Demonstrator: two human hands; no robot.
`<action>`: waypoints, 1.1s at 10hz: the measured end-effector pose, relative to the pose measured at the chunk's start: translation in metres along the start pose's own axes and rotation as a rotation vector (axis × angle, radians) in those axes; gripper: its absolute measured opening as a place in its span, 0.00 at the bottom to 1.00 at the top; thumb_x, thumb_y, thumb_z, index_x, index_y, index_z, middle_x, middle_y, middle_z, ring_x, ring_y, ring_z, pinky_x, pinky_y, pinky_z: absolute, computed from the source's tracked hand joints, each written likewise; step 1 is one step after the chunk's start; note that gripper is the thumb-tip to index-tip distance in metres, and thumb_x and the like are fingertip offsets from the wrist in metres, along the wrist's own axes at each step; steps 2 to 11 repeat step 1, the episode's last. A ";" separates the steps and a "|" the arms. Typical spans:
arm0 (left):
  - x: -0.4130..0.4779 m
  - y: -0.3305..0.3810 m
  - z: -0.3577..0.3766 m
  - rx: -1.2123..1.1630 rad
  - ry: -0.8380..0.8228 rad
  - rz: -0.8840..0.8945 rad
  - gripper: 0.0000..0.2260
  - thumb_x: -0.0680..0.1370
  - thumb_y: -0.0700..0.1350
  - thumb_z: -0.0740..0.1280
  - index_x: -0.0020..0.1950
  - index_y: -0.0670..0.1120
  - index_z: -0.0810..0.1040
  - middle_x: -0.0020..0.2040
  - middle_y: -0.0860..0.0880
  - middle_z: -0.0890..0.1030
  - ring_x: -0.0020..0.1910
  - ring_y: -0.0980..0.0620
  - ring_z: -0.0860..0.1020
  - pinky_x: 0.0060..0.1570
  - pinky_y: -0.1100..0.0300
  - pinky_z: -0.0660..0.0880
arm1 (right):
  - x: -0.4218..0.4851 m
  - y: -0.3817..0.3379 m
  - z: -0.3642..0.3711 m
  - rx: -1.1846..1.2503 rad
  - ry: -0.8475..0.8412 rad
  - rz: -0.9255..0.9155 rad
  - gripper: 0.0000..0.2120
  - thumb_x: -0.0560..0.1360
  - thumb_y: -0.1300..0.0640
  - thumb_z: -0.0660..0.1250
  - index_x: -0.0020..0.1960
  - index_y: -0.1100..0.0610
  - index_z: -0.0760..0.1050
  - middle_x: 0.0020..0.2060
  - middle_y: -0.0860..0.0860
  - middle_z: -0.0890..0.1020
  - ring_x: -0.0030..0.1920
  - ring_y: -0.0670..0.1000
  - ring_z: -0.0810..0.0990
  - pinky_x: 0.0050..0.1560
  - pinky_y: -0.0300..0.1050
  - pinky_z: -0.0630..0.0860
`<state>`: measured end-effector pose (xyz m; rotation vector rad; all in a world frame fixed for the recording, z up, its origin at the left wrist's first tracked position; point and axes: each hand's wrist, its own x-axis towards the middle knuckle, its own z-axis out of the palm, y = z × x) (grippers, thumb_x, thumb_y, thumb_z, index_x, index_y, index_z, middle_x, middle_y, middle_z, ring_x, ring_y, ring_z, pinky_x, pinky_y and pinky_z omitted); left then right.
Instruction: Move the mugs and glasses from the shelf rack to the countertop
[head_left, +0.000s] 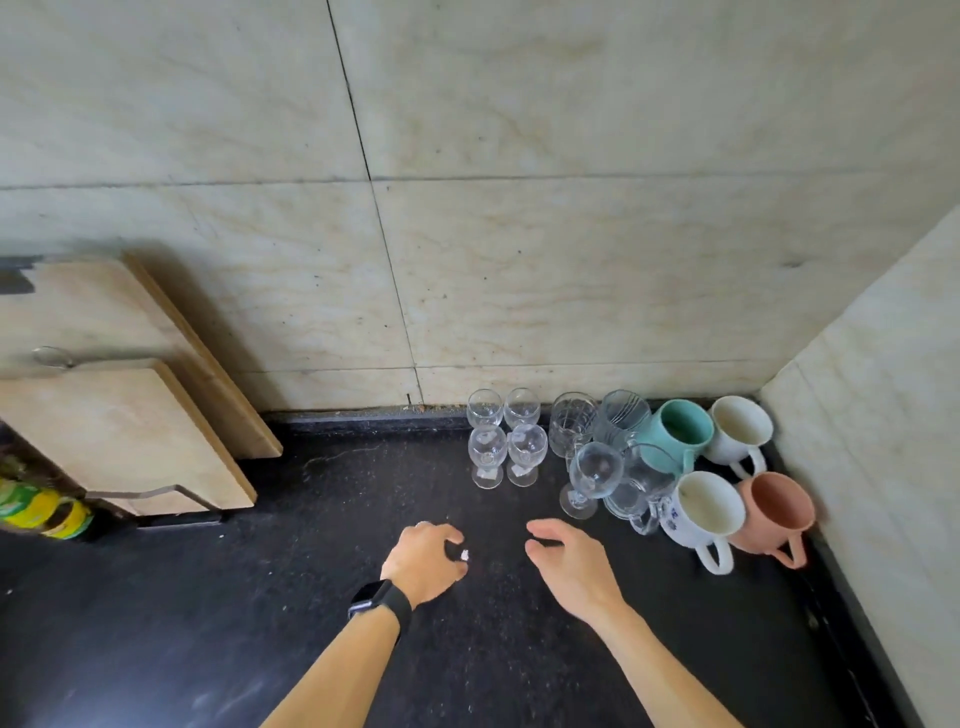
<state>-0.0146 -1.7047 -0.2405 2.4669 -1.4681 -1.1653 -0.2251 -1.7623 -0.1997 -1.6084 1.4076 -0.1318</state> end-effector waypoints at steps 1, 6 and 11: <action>-0.033 0.008 -0.027 0.123 0.095 0.040 0.20 0.75 0.57 0.67 0.67 0.57 0.76 0.67 0.50 0.76 0.66 0.46 0.74 0.63 0.52 0.74 | -0.026 -0.029 -0.033 -0.063 0.042 -0.101 0.13 0.79 0.51 0.65 0.63 0.47 0.79 0.60 0.42 0.82 0.59 0.43 0.80 0.63 0.37 0.72; -0.033 0.008 -0.027 0.123 0.095 0.040 0.20 0.75 0.57 0.67 0.67 0.57 0.76 0.67 0.50 0.76 0.66 0.46 0.74 0.63 0.52 0.74 | -0.026 -0.029 -0.033 -0.063 0.042 -0.101 0.13 0.79 0.51 0.65 0.63 0.47 0.79 0.60 0.42 0.82 0.59 0.43 0.80 0.63 0.37 0.72; -0.033 0.008 -0.027 0.123 0.095 0.040 0.20 0.75 0.57 0.67 0.67 0.57 0.76 0.67 0.50 0.76 0.66 0.46 0.74 0.63 0.52 0.74 | -0.026 -0.029 -0.033 -0.063 0.042 -0.101 0.13 0.79 0.51 0.65 0.63 0.47 0.79 0.60 0.42 0.82 0.59 0.43 0.80 0.63 0.37 0.72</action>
